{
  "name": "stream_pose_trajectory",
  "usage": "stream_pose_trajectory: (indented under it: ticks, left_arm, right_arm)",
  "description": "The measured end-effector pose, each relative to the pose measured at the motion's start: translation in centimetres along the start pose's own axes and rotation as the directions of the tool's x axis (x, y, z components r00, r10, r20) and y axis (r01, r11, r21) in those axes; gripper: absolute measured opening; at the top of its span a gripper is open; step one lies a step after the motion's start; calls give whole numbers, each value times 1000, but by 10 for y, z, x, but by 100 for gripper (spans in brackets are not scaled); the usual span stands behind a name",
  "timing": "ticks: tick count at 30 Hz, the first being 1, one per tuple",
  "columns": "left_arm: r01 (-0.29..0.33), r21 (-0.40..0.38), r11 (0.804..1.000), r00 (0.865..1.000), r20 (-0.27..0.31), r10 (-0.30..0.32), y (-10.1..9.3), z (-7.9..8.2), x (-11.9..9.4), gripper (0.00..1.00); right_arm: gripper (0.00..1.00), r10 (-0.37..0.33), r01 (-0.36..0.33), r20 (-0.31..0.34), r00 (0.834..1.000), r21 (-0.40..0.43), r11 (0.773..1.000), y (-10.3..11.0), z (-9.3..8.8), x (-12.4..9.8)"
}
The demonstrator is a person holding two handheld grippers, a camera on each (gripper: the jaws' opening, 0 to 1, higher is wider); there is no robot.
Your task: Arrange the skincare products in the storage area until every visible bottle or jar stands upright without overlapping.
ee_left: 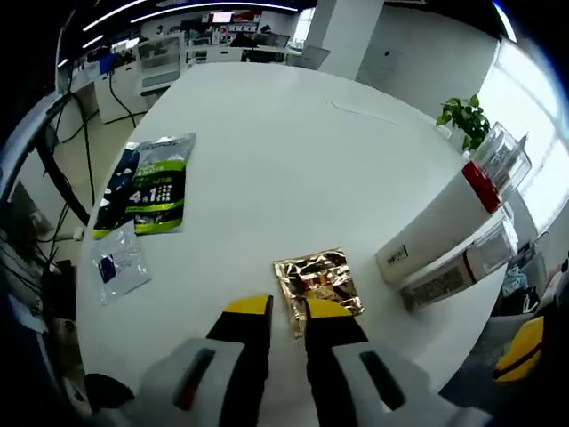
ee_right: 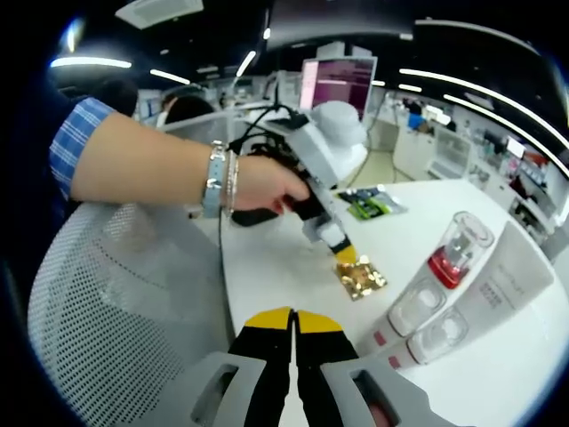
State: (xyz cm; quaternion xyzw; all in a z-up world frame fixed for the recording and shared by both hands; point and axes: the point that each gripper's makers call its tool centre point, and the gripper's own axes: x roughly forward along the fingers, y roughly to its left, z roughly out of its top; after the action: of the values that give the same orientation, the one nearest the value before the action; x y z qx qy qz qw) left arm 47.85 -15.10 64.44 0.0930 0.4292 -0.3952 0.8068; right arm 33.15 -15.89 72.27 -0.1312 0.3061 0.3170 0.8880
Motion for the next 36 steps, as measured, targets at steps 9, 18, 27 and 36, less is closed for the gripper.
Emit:
stream_pose_trajectory:
  ticks: [9,18,27,36]
  left_arm:
    - [-25,328,944,999,-32,37,-10,-13,13,50]
    - [-53,369,928,999,23,48,-15,-7,15,43]
    - [-53,383,922,998,53,36,-14,-3,16,41]
    - [-89,388,917,996,56,73,-6,-1,12,40]
  right_arm:
    - [0,-4,4,-1,1000,8,1000,-2,-1,0]
    - [0,-5,5,-2,1000,16,1000,-4,-1,1]
    - [0,0,0,-3,1000,15,1000,-2,-2,1]
    - [0,6,-6,-6,1000,10,1000,-1,-3,2]
